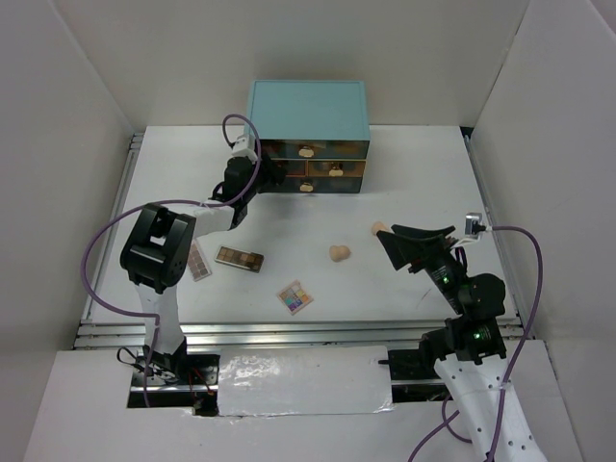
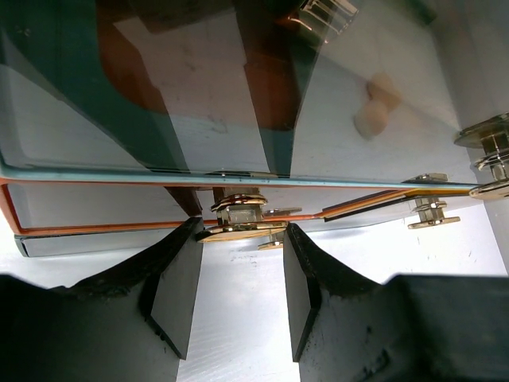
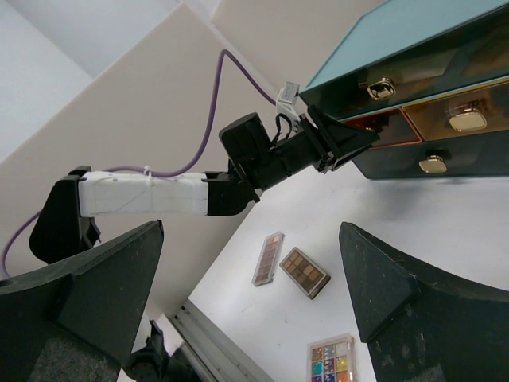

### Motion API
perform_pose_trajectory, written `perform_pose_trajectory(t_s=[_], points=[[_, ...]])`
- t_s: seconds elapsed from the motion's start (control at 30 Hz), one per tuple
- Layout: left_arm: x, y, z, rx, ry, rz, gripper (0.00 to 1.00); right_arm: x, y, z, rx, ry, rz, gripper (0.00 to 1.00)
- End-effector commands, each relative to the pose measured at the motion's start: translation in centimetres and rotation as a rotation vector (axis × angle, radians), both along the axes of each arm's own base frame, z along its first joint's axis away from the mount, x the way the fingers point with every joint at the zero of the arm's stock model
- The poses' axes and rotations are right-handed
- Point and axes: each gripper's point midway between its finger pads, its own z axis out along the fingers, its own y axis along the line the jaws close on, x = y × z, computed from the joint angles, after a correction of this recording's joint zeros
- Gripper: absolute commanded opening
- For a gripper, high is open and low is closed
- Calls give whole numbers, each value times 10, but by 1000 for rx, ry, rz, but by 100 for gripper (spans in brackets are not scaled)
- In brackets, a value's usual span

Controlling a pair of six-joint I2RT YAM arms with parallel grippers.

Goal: Organize the makeup

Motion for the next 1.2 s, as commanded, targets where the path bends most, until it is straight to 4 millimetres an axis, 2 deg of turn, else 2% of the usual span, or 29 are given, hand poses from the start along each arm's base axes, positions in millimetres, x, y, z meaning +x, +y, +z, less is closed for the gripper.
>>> perform_pose_trajectory(t_s=[0.0,0.13,0.4,0.6,0.67,0.7,0.77,0.9,0.97,1.07,1.17], points=[[13,-1,31,5,-89,30,1,-5,-4,14,-11,-46,-23,99],[12,-5,33,14,-84,28,0,-8,-6,15,-15,-51,-33,99],[-8,-14,40,9,-107,40,0,-14,-10,17,-24,-53,-49,99],[-30,-17,33,10,-99,47,0,-20,-12,22,-27,-65,-55,99],[-34,-18,37,-3,-106,48,0,-22,-12,18,-33,-47,-54,99],[-39,-19,32,0,-96,45,0,-23,-13,19,-35,-50,-56,99],[-44,-20,35,-9,-103,44,0,-25,-13,18,-39,-45,-57,99],[-64,-27,28,-5,-87,39,0,-29,-14,19,-43,-43,-57,99],[-70,-25,33,-19,-97,50,0,-30,-13,19,-46,-41,-52,99],[-87,-24,26,-36,-89,51,0,-31,-12,17,-51,-32,-45,99],[-99,-25,33,-46,-97,49,0,-31,-11,15,-59,-27,-37,99]])
